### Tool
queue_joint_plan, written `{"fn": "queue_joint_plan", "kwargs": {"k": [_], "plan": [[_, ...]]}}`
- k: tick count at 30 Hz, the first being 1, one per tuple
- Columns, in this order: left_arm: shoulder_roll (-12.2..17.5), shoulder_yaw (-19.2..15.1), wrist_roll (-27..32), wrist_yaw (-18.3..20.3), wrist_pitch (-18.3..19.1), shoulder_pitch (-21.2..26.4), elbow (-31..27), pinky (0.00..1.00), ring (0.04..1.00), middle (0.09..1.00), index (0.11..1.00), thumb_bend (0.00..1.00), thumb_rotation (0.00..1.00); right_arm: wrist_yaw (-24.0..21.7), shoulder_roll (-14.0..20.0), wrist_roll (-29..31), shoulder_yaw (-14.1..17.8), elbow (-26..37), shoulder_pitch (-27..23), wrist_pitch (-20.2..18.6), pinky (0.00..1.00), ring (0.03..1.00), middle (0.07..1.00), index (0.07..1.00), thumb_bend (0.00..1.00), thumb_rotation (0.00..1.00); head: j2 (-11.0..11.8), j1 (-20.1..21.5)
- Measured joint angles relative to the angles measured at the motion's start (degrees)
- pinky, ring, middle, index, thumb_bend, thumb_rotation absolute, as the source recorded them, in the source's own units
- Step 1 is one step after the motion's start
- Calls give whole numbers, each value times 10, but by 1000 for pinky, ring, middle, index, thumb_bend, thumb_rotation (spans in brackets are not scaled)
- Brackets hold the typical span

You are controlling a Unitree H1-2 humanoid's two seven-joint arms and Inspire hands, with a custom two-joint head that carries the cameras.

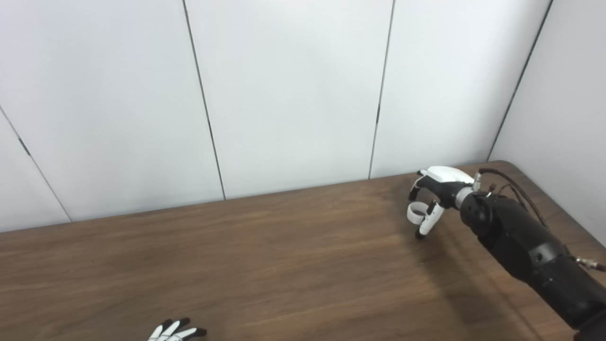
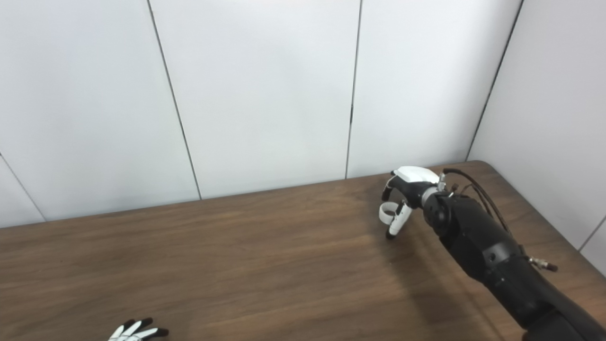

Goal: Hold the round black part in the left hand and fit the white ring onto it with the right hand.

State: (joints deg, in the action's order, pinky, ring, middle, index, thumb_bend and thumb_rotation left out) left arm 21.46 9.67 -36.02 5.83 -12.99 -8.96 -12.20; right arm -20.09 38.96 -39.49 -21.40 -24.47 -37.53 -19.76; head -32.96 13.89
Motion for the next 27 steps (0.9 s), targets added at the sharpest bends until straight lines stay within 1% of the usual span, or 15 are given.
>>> {"fn": "queue_joint_plan", "kwargs": {"k": [5, 8, 9, 10, 14, 18, 19, 20, 21, 23, 27], "plan": [[1, -3, 0, 0, -3, -1, 0, 1000, 945, 827, 480, 518, 41, -1, 2, 0, -2, 4, 1, -1, 1000, 1000, 1000, 678, 825, 62, -1, 4], [1, -5, 0, 1, -3, -1, 0, 1000, 942, 826, 480, 518, 41, -1, 2, 0, -2, 4, 2, -1, 1000, 1000, 1000, 690, 836, 77, -2, 6], [1, -5, 0, 1, -3, -1, 0, 1000, 942, 826, 480, 518, 41, -1, 3, 0, -2, 4, 2, -1, 1000, 1000, 1000, 659, 842, 85, -2, 6], [2, -6, 0, 1, -3, -1, 0, 1000, 942, 826, 480, 518, 41, -1, 3, -1, -3, 5, 3, -1, 1000, 1000, 1000, 655, 847, 91, -2, 9], [5, -7, 0, 1, -4, -1, 0, 1000, 940, 825, 480, 518, 42, -1, 5, -6, -10, 5, 3, -2, 1000, 1000, 994, 587, 834, 91, -3, 11], [8, -8, 0, 1, -6, -1, 0, 1000, 940, 822, 480, 518, 42, -1, 10, -7, -16, 5, 2, -2, 1000, 1000, 995, 580, 828, 93, -2, 10], [8, -9, 0, 1, -6, -1, 0, 1000, 940, 822, 480, 518, 42, -1, 11, -7, -17, 5, 3, -2, 1000, 1000, 997, 536, 680, 114, -3, 10], [9, -9, 0, 1, -7, -1, 0, 1000, 940, 821, 480, 518, 42, -1, 12, -7, -16, 5, 3, -2, 1000, 1000, 996, 508, 588, 126, -3, 10], [9, -10, 0, 1, -8, -1, 1, 1000, 940, 821, 480, 518, 42, -1, 13, -7, -16, 6, 4, -2, 1000, 1000, 996, 498, 557, 130, -2, 10], [9, -10, 2, 1, -9, -1, 2, 1000, 941, 821, 480, 518, 42, -2, 18, -5, -15, 9, 9, -2, 1000, 1000, 995, 489, 532, 133, -2, 11], [9, -11, 3, 1, -10, -1, 5, 1000, 943, 821, 480, 518, 42, -3, 21, -4, -12, 21, 18, -2, 1000, 1000, 986, 488, 524, 133, -1, 10]]}}
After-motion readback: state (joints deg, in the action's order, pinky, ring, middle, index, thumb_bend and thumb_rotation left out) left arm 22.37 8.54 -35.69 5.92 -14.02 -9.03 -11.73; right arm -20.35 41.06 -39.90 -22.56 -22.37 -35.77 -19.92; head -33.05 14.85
